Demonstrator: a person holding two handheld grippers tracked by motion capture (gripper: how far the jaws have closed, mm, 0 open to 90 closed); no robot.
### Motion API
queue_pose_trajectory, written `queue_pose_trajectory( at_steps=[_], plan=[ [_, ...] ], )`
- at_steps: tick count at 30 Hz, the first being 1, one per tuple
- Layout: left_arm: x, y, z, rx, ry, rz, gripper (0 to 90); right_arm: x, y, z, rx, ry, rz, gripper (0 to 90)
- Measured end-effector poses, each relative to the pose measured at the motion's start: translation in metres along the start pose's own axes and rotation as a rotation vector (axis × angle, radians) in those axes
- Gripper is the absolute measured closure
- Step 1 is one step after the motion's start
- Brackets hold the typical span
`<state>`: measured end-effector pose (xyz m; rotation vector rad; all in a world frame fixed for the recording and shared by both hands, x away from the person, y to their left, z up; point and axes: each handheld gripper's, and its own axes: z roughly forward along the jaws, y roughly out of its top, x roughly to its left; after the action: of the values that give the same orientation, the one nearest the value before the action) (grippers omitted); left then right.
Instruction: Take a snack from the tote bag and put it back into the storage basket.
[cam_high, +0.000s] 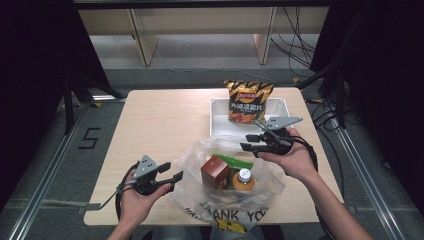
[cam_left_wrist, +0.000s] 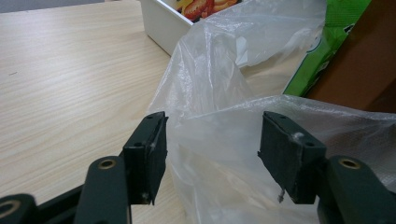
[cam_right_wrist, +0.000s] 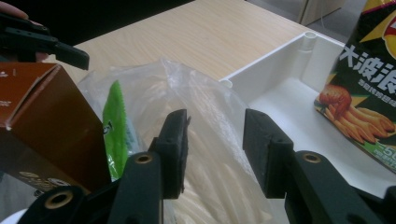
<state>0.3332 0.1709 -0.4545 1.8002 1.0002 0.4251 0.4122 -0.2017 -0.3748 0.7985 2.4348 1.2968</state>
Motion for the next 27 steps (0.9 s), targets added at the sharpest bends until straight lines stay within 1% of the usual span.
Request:
queue_pose_trajectory(
  at_steps=[1,2,3,4,5,6,7,8,9,10,11,13,14,15,16,17,18,19,21,22,23,24,25,26,27],
  plan=[
    [0.000,0.000,0.000,0.001,-0.001,-0.007,40.9,0.002,0.001,0.000,0.005,0.015,0.024,60.6],
    [0.000,0.000,0.000,0.002,0.002,-0.011,40.9,0.003,0.002,0.000,0.001,0.018,0.041,60.6],
    [-0.001,-0.001,0.000,0.000,0.004,-0.013,40.9,0.003,0.003,0.001,-0.004,0.025,0.022,60.5],
    [0.000,0.000,-0.001,-0.002,-0.002,0.002,40.9,0.005,0.003,0.000,0.004,0.028,0.037,60.5],
    [-0.001,0.000,-0.001,0.000,0.001,-0.001,40.9,0.005,0.003,0.001,-0.001,0.027,0.040,60.4],
    [-0.001,0.000,-0.001,-0.004,-0.005,-0.001,40.9,0.005,0.003,0.000,0.003,0.035,0.030,60.3],
    [0.000,0.000,-0.002,-0.002,-0.006,0.010,40.9,0.006,0.003,0.001,0.000,0.046,0.012,60.2],
    [-0.002,0.000,-0.002,-0.002,0.002,-0.008,40.9,0.007,0.004,0.003,0.003,0.056,0.020,60.1],
    [-0.002,-0.001,-0.002,-0.002,0.002,-0.008,40.9,0.009,0.004,0.002,0.007,0.052,0.023,60.0],
    [-0.002,0.000,-0.002,-0.002,0.002,-0.007,41.0,0.010,0.004,0.003,0.005,0.061,0.015,60.0],
    [-0.001,0.000,-0.002,-0.003,-0.002,0.007,40.9,0.011,0.004,0.003,-0.004,0.055,0.011,59.9],
    [-0.002,0.000,-0.002,-0.005,-0.002,0.004,40.9,0.013,0.005,0.001,0.012,0.075,0.026,59.8],
    [-0.002,0.000,-0.002,-0.003,0.000,0.003,41.0,0.014,0.005,0.001,0.005,0.086,0.016,59.7],
    [-0.003,0.000,-0.001,-0.003,0.001,-0.008,40.9,0.015,0.005,0.001,0.008,0.092,0.019,59.7],
    [-0.003,0.000,-0.001,-0.006,-0.006,-0.009,40.9,0.014,0.005,0.002,-0.009,0.088,0.000,59.6],
    [-0.003,0.000,-0.001,-0.005,0.000,-0.009,40.9,0.014,0.005,0.001,0.002,0.090,-0.002,59.6],
    [-0.003,0.000,-0.002,-0.003,0.004,-0.010,40.9,0.018,0.004,0.002,0.002,0.091,0.039,59.6],
    [-0.003,0.000,-0.002,-0.004,0.000,0.005,41.0,0.018,0.004,0.001,0.008,0.103,0.036,59.6],
    [-0.002,0.001,-0.003,-0.006,0.002,0.000,41.0,0.016,0.004,0.002,0.015,0.125,0.010,59.6],
    [-0.002,0.001,-0.003,-0.007,0.002,-0.002,41.0,0.017,0.004,0.002,0.019,0.119,0.027,59.5],
    [-0.001,0.001,-0.003,-0.007,0.000,0.004,41.0,0.019,0.003,0.003,0.011,0.117,0.029,59.5],
    [-0.001,0.001,-0.003,-0.008,-0.001,0.005,40.9,0.017,0.004,0.003,0.006,0.112,-0.002,59.5],
    [-0.001,0.001,-0.003,-0.012,-0.005,-0.008,41.0,0.018,0.004,0.003,0.016,0.115,-0.005,59.4],
    [-0.002,0.001,-0.003,-0.012,-0.003,-0.017,41.0,0.019,0.004,0.003,0.024,0.144,0.013,59.4],
    [-0.001,0.001,-0.003,-0.012,-0.003,-0.016,41.0,0.019,0.004,0.004,0.019,0.122,-0.002,59.4]
  ],
)
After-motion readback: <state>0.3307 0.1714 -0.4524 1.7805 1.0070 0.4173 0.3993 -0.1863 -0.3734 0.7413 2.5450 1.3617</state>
